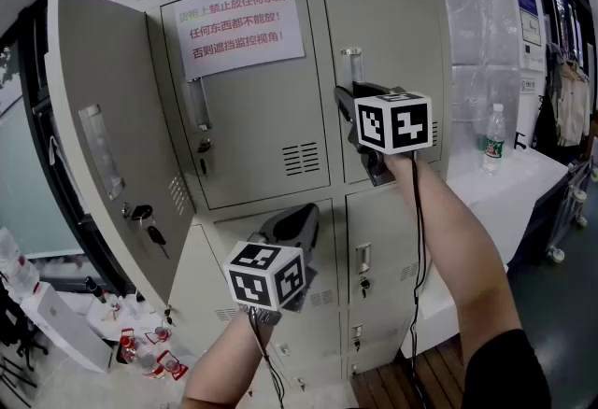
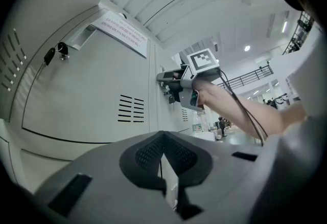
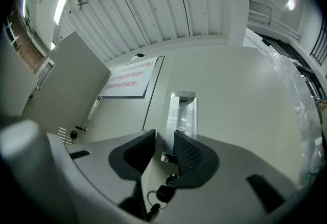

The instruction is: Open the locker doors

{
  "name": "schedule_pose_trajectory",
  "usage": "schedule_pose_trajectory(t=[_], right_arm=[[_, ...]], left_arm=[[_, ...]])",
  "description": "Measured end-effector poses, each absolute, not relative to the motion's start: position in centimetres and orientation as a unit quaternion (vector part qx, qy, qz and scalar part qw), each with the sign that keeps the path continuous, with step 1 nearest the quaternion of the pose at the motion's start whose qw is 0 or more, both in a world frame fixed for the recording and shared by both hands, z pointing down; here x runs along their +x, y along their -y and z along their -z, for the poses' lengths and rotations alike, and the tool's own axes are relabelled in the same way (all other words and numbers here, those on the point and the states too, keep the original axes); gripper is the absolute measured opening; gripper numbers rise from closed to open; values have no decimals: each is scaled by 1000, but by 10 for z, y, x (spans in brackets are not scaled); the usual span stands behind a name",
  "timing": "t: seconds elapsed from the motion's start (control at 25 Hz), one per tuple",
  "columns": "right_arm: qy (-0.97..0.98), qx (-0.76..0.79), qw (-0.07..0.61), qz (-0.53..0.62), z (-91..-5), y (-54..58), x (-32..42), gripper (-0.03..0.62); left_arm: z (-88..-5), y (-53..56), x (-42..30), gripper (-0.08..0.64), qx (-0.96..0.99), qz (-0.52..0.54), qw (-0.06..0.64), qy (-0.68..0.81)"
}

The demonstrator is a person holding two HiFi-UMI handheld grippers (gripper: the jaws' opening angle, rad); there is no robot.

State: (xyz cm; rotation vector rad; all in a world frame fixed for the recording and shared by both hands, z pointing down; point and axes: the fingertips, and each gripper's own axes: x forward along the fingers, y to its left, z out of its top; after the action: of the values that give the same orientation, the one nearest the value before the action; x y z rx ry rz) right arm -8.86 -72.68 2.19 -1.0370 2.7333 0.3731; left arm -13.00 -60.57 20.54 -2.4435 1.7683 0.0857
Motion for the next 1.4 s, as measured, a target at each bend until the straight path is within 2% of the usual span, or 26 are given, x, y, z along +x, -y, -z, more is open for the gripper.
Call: schedule_pose_trajectory(t=[0.52,1.4], right_arm=[[-933,-331,89,-114,-25,699,-70,114],[-938,-323,78,-99,-27,646,3,126]], left_arm=[[-208,589,-111,-2,-823,-27,60,-564],[-209,556,-57,-2,-860,-32,55,-506]])
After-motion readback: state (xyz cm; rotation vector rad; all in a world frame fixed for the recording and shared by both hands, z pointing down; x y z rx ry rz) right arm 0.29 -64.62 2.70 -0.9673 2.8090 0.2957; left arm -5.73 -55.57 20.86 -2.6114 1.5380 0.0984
